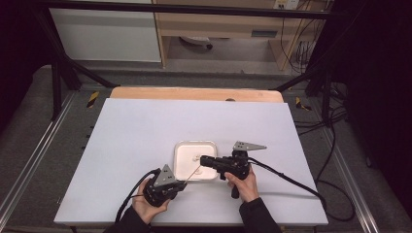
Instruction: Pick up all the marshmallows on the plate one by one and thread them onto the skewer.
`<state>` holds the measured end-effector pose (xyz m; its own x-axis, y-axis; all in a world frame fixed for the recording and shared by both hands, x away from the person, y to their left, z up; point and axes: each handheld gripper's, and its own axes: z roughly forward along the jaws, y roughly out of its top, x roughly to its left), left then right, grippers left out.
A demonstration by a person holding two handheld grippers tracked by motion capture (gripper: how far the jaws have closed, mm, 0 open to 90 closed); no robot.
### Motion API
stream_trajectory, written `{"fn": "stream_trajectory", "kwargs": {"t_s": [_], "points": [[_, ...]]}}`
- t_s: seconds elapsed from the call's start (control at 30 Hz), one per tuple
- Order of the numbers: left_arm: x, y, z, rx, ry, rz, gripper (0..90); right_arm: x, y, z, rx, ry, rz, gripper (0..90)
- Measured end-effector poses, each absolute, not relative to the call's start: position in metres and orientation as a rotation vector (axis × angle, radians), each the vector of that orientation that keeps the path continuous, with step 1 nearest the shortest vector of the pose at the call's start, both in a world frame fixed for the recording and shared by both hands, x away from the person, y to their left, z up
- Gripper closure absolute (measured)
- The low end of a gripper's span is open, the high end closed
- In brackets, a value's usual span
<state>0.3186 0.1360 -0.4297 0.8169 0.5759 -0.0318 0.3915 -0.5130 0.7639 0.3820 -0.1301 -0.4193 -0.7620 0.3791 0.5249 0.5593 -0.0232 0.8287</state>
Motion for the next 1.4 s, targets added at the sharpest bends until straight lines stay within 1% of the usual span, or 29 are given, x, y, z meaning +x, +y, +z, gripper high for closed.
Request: {"fn": "stream_trajectory", "kwargs": {"t_s": [0.63,1.4], "points": [[0.3179,0.1343,-0.4293,2.17,0.71,0.294,88.9,0.3799,-0.1275,-0.4233,-1.011,-2.098,-1.907,81.5],[0.3186,0.1321,-0.4316,2.187,0.708,0.293,88.9,0.3784,-0.1246,-0.4289,-1.002,-2.089,-1.875,83.0]]}}
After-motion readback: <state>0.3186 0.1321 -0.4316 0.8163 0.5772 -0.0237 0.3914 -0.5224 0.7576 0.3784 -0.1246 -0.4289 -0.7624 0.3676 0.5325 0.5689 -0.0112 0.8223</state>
